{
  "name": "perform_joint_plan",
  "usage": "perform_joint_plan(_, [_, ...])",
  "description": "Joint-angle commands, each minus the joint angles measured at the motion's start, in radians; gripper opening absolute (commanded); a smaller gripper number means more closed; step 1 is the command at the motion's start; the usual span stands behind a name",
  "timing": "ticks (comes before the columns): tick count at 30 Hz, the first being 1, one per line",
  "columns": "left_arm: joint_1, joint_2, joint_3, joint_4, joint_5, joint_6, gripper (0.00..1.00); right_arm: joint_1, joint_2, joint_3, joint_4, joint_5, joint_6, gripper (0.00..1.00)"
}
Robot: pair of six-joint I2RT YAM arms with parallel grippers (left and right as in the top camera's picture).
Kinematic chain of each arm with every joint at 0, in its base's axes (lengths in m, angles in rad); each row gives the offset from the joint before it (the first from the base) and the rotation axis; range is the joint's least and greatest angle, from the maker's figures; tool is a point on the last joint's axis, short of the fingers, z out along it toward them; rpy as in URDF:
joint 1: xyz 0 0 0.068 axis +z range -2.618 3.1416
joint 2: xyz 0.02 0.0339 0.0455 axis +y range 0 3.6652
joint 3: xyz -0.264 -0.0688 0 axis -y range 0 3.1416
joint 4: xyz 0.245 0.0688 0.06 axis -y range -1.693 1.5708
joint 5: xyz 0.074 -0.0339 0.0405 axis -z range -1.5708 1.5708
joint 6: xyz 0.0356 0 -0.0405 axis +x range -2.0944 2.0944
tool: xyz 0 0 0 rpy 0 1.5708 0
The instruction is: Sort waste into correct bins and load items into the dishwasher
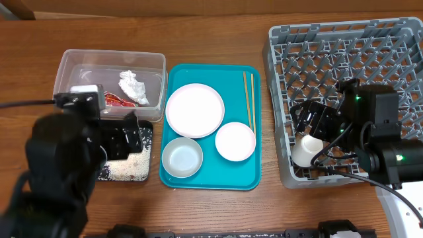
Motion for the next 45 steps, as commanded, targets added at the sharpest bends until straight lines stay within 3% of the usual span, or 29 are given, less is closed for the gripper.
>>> perform_joint_plan(1, [-0.005, -0.134, -0.257, 0.225, -0.022, 0.092, 1.0, 0.0, -0.008, 0.02, 0.004, 0.006, -0.004, 1.0])
perform_joint_plan(2, [-0.005, -0.251, -0.454, 0.402, -0.016, 0.097, 1.0, 0.0, -0.008, 0.02, 0.004, 0.006, -0.004, 1.0])
perform_joint_plan(3, [-0.005, -0.288, -0.513, 0.445, -0.01, 0.097, 1.0, 0.0, -0.008, 0.02, 0.004, 0.006, -0.004, 1.0])
perform_joint_plan(12, [0.009, -0.603, -0.996, 0.777, 0.035, 0.087, 1.0, 0.0, -0.008, 0.02, 0.004, 0.006, -0.004, 1.0])
perform_joint_plan(17, [0.031, -0.785, -1.183, 0.852, 0.084, 0.087, 1.0, 0.0, -0.008, 0.02, 0.004, 0.006, -0.005, 1.0])
perform_joint_plan(25, [0.035, -0.896, -1.348, 0.885, 0.106, 0.086, 1.0, 0.0, -0.008, 0.02, 0.004, 0.007, -0.004, 1.0])
perform_joint_plan(30, [0.035, -0.896, -1.431, 1.018, 0.175, 0.086, 1.0, 0.0, -0.008, 0.02, 0.004, 0.007, -0.004, 1.0])
perform_joint_plan(45, [0.035, -0.894, -1.434, 1.026, 0.186, 0.087, 1.0, 0.0, -0.008, 0.02, 0.004, 0.006, -0.004, 1.0])
